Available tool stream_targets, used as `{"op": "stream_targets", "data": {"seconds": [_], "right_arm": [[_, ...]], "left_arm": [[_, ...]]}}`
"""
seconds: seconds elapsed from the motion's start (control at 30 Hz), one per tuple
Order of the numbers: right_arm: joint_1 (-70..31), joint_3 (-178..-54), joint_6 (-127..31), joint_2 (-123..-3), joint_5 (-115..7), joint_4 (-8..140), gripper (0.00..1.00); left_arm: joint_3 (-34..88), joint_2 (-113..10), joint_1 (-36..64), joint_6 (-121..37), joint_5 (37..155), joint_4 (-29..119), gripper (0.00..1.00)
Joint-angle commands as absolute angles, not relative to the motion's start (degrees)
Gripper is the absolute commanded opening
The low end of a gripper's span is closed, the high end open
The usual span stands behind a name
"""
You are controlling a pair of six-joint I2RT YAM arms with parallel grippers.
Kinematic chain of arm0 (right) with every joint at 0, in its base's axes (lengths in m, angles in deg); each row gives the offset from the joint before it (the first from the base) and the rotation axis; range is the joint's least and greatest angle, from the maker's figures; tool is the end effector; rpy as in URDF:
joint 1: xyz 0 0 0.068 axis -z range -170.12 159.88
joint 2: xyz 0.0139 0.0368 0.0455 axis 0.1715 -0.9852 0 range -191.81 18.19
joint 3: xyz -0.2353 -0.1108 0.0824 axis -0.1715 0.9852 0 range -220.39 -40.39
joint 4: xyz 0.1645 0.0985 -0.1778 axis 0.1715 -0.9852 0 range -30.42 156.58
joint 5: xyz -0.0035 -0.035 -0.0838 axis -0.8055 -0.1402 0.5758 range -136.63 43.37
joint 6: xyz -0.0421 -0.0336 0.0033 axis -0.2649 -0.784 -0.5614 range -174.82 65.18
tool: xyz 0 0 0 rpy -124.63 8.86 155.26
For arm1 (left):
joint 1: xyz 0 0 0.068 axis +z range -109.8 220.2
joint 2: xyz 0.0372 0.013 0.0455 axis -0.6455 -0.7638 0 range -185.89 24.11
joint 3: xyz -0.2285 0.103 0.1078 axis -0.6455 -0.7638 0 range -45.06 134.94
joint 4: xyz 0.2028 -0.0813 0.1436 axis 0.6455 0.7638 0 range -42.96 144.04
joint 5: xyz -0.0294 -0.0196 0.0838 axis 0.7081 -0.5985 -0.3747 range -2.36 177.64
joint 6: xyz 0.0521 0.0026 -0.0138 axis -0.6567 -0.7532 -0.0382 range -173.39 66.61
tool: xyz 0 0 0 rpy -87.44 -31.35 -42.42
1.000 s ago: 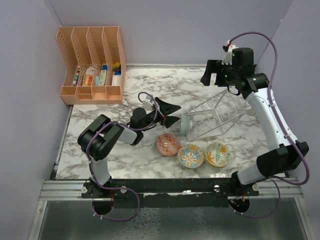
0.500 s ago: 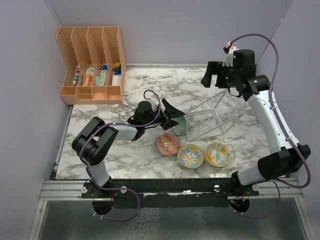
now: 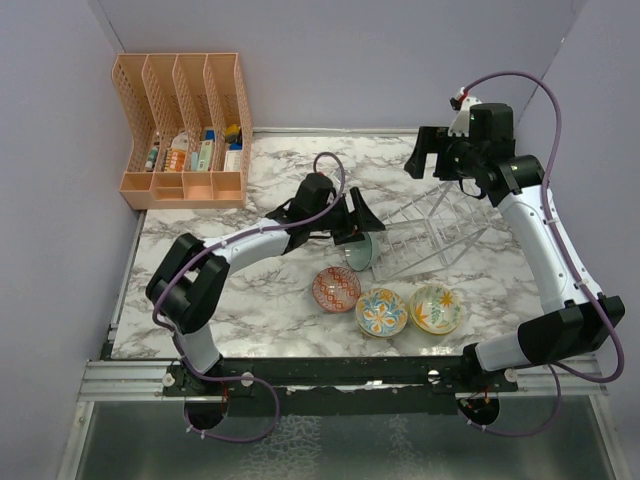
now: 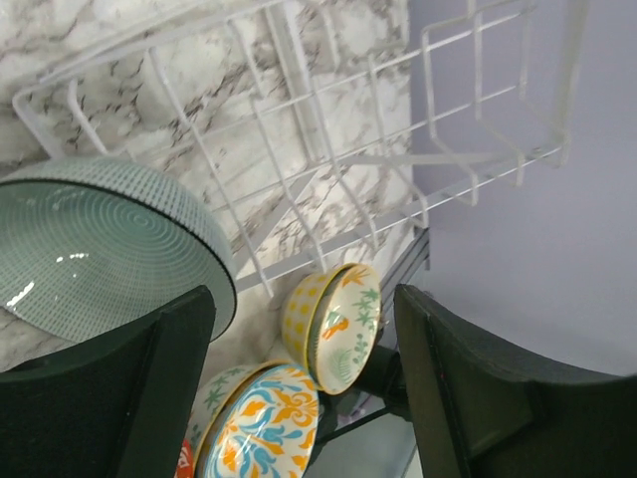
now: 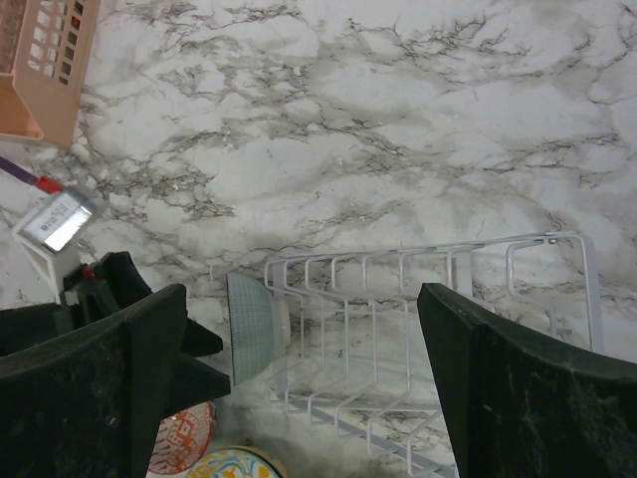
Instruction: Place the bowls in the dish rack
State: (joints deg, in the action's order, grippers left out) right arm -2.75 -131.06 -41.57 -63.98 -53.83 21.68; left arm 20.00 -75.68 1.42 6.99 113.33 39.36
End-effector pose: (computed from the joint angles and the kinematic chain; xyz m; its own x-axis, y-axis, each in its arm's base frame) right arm 0.2971 0.0712 0.4058 -0.6359 0.0906 -0.7665 -0.1743 0.9506 0.2569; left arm 0.2981 -0.2594 0.2351 -0.9275 -0.2598 -0.2687 0.1194 0.4752 -0.8717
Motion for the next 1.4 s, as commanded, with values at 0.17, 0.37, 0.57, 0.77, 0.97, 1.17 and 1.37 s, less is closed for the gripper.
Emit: {"op": "stream_targets", "data": {"seconds": [0.17,0.37,0.57,0.77,0.97,1.17,1.37], "right_arm": [[-1.75,-129.88,-41.48,-62.02,-54.19,23.72,1.0],[-1.55,-128.95,-41.29,-61.83,-54.63,24.11,1.0],[-1.46,-128.63,-41.27,-61.66,-54.8,24.22,1.0],[-1.42,-129.07,-41.37,-61.62,-54.48,24.09,1.0],[-1.39,-129.28,-41.29,-61.35,-53.88,23.87,1.0],[-1.4,-130.26,-41.24,-61.59,-53.4,23.47,1.0],[-1.36,-130.8,-41.11,-62.26,-53.58,23.53,0.99]], "left_arm": [[23.51,-80.35,-0.24,1.99,111.27,50.44,0.59],[25.85,-82.65,-1.5,1.72,109.87,50.08,0.52],[27.88,-84.73,-2.22,2.23,109.08,49.08,0.45],[27.67,-85.23,-2.31,1.78,108.35,49.31,0.23],[27.8,-84.53,-2.25,1.03,107.78,50.33,0.0],[28.24,-80.28,-2.05,0.95,108.53,51.65,0.0],[25.25,-71.86,-1.45,5.04,107.99,47.27,0.0]]}}
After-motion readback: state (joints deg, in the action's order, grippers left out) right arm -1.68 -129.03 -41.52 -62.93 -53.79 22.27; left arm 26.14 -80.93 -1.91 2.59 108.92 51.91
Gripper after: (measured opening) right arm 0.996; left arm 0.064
